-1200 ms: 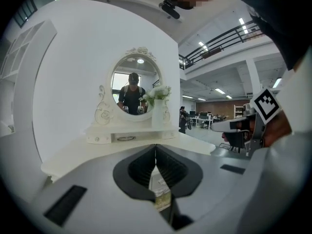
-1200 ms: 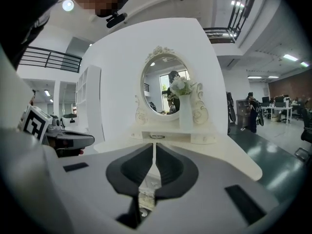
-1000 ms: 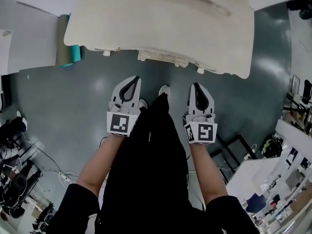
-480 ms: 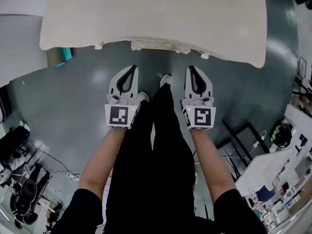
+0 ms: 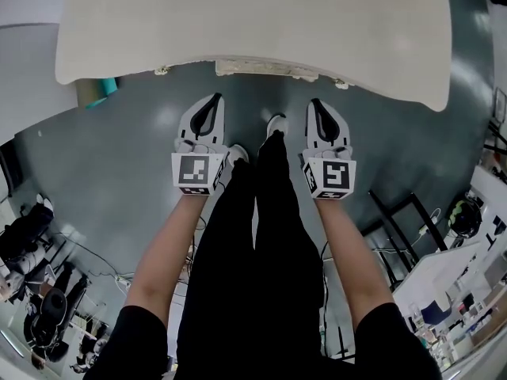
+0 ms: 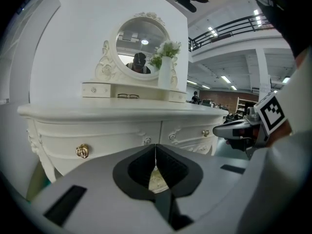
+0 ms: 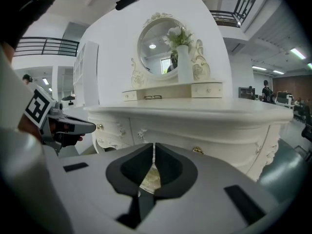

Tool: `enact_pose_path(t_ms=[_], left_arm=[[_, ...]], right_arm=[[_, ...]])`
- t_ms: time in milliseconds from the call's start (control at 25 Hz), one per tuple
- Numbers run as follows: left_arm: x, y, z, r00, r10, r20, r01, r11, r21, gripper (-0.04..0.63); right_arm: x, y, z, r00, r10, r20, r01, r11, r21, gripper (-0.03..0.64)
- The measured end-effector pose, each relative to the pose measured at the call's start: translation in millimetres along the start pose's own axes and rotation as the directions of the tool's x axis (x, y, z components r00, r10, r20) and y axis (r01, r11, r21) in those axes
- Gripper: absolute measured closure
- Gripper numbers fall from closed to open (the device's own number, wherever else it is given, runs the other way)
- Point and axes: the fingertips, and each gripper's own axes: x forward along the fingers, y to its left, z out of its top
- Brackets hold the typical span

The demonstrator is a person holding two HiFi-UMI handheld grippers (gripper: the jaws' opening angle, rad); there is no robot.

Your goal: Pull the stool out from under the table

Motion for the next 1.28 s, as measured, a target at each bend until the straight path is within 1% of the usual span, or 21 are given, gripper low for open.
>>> enact_pose_path(t_ms=[80,200,400,440,560,720,760,840,920,1000,1080,1280], left_arm=[[5,-4,-7,1.000,-0.010,-0.011,0.011,1.000,0.008,0.580],[14,2,-21,1.000,-0.023,-0.019,0.023,1.000,0.010,0.580],[29,9,-47,0.999,-0.021,-0.041,0.022,1.000,0.018,0.580],[32,9,-52,0.998,-0.025,-0.050,0.026,0.999,0.027,0.580],[38,13,-73,0.996,-0.030,-0.080,0.034,0.999,0.041,0.578],[49,23,-100,0.993,-0.027,-0.111,0.030,0.999,0.027,0.577],[53,26,-106,0.993,-0.023,-0.118,0.026,0.999,0.024,0.566],[60,32,-118,0.990,-0.011,-0.140,0.013,1.000,0.009,0.497],[66,37,-130,0.987,0.001,-0.161,-0.002,1.000,-0.006,0.462],[73,38,-137,0.985,0.002,-0.170,-0.003,1.000,-0.008,0.448],[79,39,-143,0.985,-0.009,-0.172,0.008,1.000,-0.010,0.437],[92,44,-170,0.985,-0.022,-0.174,0.014,0.999,-0.045,0.411]], right_arm=[[2,-7,-6,1.000,-0.005,-0.010,0.005,1.000,-0.008,0.597],[14,-12,-20,0.999,-0.022,-0.024,0.022,1.000,-0.022,0.597],[34,-24,-48,0.998,-0.035,-0.048,0.033,0.999,-0.041,0.594],[37,-26,-55,0.998,-0.036,-0.059,0.034,0.999,-0.039,0.585],[43,-31,-84,0.993,-0.035,-0.109,0.032,0.999,-0.028,0.516],[53,-45,-125,0.985,-0.040,-0.170,0.040,0.999,-0.008,0.491],[56,-48,-136,0.981,-0.039,-0.190,0.040,0.999,0.002,0.484],[61,-55,-158,0.972,-0.031,-0.231,0.038,0.999,0.027,0.460],[64,-63,-177,0.964,-0.025,-0.264,0.043,0.997,0.065,0.433],[68,-75,-191,0.959,-0.032,-0.282,0.067,0.991,0.116,0.415],[73,-86,-200,0.956,-0.044,-0.291,0.089,0.986,0.142,0.398],[94,-99,-224,0.949,-0.055,-0.310,0.097,0.988,0.123,0.364]])
